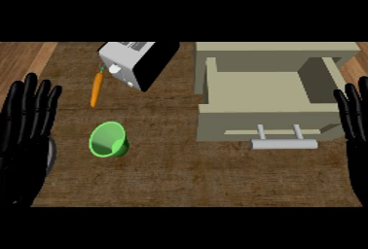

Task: Pick up the cup, place it into the drawer and close the drawer

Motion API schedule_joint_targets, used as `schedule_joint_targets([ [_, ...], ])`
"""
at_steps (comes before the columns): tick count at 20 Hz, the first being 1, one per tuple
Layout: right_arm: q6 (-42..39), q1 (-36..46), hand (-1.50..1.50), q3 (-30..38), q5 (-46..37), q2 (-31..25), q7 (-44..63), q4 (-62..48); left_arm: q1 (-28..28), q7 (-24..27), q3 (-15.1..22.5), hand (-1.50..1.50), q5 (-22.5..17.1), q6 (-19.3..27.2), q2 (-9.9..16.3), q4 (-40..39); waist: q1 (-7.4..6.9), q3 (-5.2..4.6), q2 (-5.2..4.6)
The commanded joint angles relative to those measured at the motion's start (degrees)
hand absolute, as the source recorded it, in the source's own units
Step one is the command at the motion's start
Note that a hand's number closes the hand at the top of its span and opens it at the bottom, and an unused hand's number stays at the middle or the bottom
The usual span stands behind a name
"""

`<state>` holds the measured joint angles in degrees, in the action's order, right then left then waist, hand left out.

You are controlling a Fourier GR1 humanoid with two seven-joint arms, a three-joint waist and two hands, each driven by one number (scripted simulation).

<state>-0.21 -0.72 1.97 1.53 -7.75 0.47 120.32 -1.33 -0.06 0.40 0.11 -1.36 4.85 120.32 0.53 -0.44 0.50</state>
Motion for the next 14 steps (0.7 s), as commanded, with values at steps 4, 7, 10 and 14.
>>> schedule_joint_targets([
  [4, -0.7, -0.1, -1.5, -2.8, -0.9, 1.1, -0.4, -0.8, -2.8, -0.3, -0.8, -1.5, 15.9, 18.0, -4.7, -4.2, -0.21, 0.52, -0.54],
  [7, -4.3, -0.1, -1.5, -5.1, 5.1, 2.0, 1.2, -2.2, -4.1, -3.9, -0.5, -1.5, 11.5, 32.6, -4.8, -7.1, 0.31, 0.48, -0.86],
  [10, -4.3, 2.0, -1.5, -3.9, 6.4, 1.1, 5.1, -1.1, -8.3, -6.3, 4.0, -1.5, 15.1, 42.0, -4.8, -10.9, 0.4, 0.47, -0.61],
  [14, -3.5, 4.0, -1.5, -2.5, 5.9, 1.8, 4.5, -3.8, -9.3, -3.1, 11.1, -1.5, 15.4, 50.8, -4.8, -17.4, -0.21, 0.44, -0.54],
])
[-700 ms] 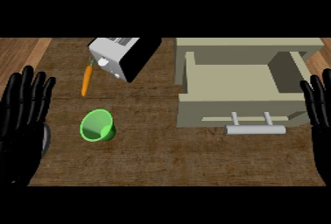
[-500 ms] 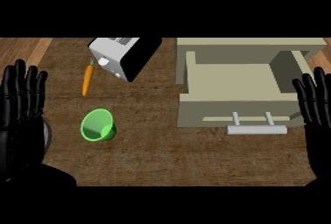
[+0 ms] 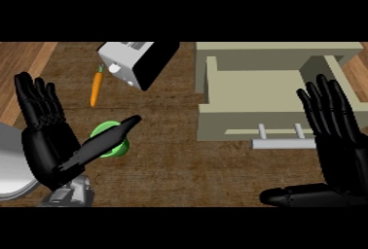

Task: Pick up the cup, place it into the drawer and close the drawer

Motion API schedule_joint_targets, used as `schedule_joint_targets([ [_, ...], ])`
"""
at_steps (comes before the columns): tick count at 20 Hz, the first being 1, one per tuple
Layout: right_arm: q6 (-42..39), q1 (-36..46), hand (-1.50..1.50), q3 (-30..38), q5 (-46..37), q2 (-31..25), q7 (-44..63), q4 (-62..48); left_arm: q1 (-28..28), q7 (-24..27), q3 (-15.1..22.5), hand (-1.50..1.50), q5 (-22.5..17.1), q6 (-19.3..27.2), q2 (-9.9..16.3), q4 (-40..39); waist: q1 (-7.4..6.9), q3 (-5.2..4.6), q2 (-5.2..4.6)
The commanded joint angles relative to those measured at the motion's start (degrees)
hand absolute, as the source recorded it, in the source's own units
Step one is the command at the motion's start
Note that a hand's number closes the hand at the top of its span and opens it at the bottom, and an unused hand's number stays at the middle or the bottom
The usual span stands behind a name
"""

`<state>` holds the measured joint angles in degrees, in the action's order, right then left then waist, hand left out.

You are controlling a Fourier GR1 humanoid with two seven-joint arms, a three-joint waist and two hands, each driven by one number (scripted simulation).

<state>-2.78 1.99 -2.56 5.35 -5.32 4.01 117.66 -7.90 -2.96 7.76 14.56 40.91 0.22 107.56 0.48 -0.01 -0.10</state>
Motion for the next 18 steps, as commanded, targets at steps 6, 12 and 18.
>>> schedule_joint_targets([
  [6, 0.1, 1.2, -1.5, -0.2, -0.5, 1.2, 1.8, 0.3, -8.1, -6.7, 5.6, -1.5, 6.3, 11.7, -0.2, -6.0, -0.35, 0.02, 0.15],
  [12, 1.0, 1.7, -1.5, -1.2, -2.3, 2.4, 2.4, 0.9, -11.4, -2.6, 2.2, -1.5, 2.1, 12.1, -0.2, -12.3, -0.3, 0.0, 0.11],
  [18, 1.1, 2.1, -1.5, -1.1, -2.4, 2.3, 4.7, 3.4, -10.3, -1.8, 2.9, -1.5, -1.4, 14.8, -0.2, -13.8, -0.32, 0.0, 0.13],
])
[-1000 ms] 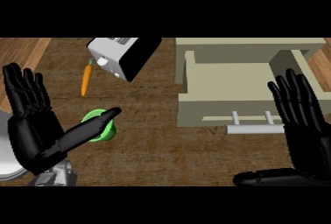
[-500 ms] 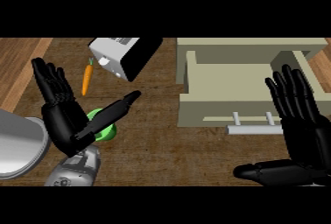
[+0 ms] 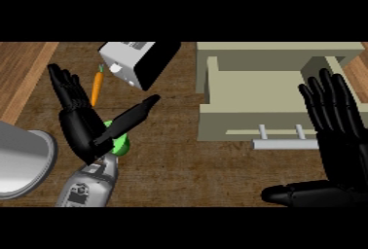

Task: Pick up the cup, place it into the drawer and close the drawer

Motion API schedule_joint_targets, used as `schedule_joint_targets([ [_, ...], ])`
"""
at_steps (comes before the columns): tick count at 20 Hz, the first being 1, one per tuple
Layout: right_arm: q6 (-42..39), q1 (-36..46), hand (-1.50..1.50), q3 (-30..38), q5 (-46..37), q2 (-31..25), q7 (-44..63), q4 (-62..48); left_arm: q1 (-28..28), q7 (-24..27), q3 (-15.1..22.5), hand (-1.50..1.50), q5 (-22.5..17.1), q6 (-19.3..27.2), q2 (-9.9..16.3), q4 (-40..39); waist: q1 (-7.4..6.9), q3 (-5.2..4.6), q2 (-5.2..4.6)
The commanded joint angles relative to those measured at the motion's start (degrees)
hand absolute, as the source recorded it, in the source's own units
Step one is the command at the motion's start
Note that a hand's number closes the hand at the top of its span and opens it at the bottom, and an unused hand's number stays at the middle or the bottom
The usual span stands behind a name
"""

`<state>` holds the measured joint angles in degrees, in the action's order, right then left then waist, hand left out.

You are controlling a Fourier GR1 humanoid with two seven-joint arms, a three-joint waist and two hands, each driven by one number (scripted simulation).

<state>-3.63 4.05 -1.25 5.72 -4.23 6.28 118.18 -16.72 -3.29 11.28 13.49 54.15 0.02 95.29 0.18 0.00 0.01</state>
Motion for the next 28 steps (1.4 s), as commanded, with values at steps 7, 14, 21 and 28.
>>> schedule_joint_targets([
  [7, -1.4, 1.4, -1.5, 2.1, 1.1, -0.3, -1.5, -3.3, 1.8, 7.0, 0.8, -1.5, -8.4, 4.6, 0.0, -6.8, 0.1, -0.02, -0.08],
  [14, -1.3, -2.6, -1.5, 2.1, 0.8, -0.3, -0.1, 2.2, 8.5, 10.4, -0.8, -1.5, -13.0, 3.3, 0.0, -6.2, 0.12, -0.02, -0.01],
  [21, -1.0, 5.8, -1.5, 3.7, 1.9, -1.0, 2.2, -3.3, 14.4, 17.2, -1.8, -1.5, -18.1, 2.0, 0.0, -6.1, -0.27, -0.02, -0.01],
  [28, -3.2, 0.9, -1.5, 5.1, 4.6, -1.9, 2.9, 1.0, 15.7, 31.0, -6.7, -1.5, -29.4, -4.3, 0.0, -14.8, -0.09, -0.03, -0.01],
])
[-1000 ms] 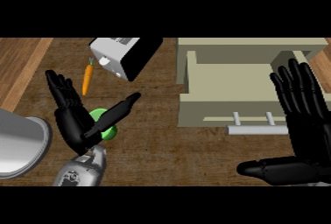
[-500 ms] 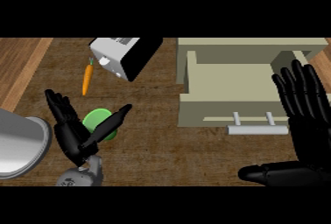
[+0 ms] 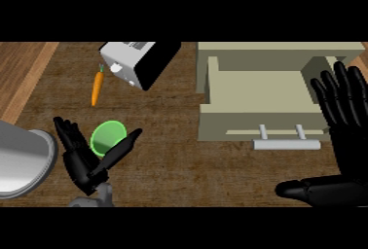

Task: Pick up the cup, place it into the drawer and close the drawer

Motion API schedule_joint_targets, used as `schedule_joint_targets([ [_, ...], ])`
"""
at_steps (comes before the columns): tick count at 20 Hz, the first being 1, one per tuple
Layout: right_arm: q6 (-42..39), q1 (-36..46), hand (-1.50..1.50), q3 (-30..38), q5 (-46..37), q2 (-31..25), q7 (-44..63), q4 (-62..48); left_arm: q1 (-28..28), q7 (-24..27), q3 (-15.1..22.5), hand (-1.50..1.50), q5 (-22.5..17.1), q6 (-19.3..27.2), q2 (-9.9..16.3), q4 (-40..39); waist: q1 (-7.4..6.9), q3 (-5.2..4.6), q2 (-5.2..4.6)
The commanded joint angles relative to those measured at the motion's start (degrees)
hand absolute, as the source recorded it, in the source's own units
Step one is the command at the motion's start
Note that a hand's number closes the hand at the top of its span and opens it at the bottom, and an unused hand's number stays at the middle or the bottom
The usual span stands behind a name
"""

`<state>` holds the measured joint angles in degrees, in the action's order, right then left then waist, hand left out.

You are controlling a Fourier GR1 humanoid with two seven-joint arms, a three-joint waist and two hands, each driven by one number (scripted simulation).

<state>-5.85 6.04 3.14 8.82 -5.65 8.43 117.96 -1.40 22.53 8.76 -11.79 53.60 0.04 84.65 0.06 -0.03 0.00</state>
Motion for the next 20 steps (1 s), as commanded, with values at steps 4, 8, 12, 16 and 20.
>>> schedule_joint_targets([
  [4, -0.9, 0.6, -1.5, 1.3, 1.7, -1.2, 2.5, 1.9, 3.1, 12.8, -1.3, -1.5, -11.4, -4.3, 0.0, -7.5, 0.01, -0.01, 0.01],
  [8, -1.8, 0.0, -1.5, 1.0, 0.2, -0.4, -2.5, -2.6, 1.0, 14.9, 0.6, -1.5, -13.9, -3.0, 0.0, -11.2, -0.04, 0.02, 0.0],
  [12, 1.7, -4.7, -1.5, -6.3, -4.0, 3.3, 3.2, 7.7, -2.2, 20.9, -1.6, -1.5, -18.9, -3.8, 0.0, -15.9, 0.19, -0.01, 0.03],
  [16, 0.5, -2.2, -1.5, -3.5, -2.7, 1.7, 2.3, 3.9, 0.1, 24.0, -7.4, -1.5, -18.8, -10.5, 0.0, -19.1, 0.01, 0.01, 0.0],
  [20, -0.4, -0.7, -1.5, -1.4, -0.2, 0.5, 3.7, 4.2, -2.3, 31.7, -4.6, -1.5, -26.3, -9.8, 0.0, -26.6, 0.13, -0.01, -0.01],
])
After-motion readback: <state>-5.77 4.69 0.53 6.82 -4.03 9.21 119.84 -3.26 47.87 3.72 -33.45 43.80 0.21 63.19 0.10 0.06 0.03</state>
